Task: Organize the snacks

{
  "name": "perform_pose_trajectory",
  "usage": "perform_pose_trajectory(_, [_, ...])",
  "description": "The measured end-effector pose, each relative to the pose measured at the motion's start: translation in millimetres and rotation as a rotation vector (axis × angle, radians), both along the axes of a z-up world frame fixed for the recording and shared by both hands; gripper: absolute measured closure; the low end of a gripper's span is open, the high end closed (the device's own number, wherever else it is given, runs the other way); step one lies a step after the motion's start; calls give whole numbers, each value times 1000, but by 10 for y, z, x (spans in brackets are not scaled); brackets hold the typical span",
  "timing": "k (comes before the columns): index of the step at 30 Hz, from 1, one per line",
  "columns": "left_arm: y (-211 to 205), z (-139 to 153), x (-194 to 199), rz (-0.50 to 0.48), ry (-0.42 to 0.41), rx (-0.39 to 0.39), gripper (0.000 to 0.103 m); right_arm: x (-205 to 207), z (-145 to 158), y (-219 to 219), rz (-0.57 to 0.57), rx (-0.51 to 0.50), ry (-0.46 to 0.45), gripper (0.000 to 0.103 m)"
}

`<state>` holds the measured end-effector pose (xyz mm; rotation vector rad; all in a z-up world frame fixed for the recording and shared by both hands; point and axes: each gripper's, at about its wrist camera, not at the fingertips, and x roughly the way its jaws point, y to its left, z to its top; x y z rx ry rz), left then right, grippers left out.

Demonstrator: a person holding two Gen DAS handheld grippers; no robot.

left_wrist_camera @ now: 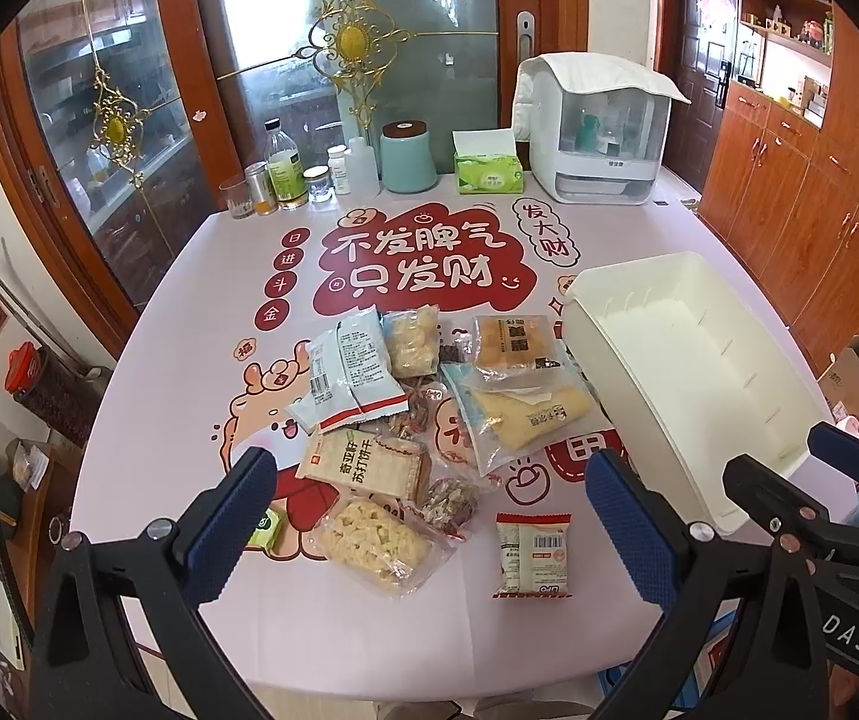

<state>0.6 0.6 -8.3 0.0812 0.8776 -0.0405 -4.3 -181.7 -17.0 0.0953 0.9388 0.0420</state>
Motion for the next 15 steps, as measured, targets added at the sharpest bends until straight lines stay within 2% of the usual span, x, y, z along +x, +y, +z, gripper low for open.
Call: perform_pose_trajectory(15, [-4, 10, 10, -1, 2, 1, 1, 1, 19, 3, 0, -1, 1, 22])
